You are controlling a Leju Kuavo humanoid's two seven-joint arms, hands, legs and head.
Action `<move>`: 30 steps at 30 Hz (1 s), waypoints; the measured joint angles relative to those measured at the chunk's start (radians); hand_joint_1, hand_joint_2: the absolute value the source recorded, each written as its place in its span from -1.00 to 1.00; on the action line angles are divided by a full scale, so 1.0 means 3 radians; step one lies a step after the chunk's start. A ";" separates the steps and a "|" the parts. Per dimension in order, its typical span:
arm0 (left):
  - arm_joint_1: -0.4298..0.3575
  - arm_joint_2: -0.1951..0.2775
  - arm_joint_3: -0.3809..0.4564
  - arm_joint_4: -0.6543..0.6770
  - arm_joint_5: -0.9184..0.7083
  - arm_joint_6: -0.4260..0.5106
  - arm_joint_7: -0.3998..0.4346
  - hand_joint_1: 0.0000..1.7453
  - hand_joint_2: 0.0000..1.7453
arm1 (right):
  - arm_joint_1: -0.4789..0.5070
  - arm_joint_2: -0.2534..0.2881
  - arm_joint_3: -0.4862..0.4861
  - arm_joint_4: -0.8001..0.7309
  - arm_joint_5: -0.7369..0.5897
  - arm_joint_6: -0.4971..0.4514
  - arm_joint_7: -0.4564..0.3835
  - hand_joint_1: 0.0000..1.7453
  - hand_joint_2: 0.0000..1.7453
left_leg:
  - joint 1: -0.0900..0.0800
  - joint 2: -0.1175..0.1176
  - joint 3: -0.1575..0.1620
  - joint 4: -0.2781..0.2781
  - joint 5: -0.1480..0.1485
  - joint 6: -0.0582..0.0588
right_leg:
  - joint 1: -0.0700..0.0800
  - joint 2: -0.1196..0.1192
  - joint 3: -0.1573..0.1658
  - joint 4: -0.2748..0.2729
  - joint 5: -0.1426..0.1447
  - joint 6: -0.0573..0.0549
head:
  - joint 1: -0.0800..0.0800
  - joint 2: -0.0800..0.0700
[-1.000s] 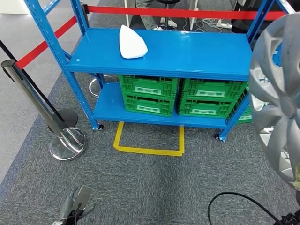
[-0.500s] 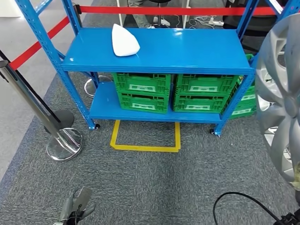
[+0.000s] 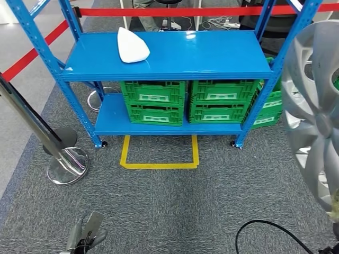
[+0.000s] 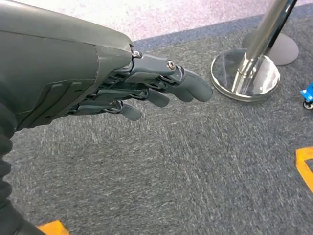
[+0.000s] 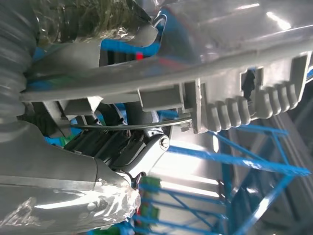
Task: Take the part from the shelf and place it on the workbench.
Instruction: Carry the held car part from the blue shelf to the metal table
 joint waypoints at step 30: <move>0.0007 -0.0007 0.0005 0.0003 0.0006 0.0011 0.0000 -1.00 1.00 | 0.0043 0.0065 0.0427 0.0112 0.0352 0.0000 0.0060 1.00 1.00 | -0.0005 0.0021 0.0007 0.0008 -0.0024 0.0015 | 0.0005 -0.0024 -0.0078 0.0046 0.0045 0.0011 | 0.0021 0.0000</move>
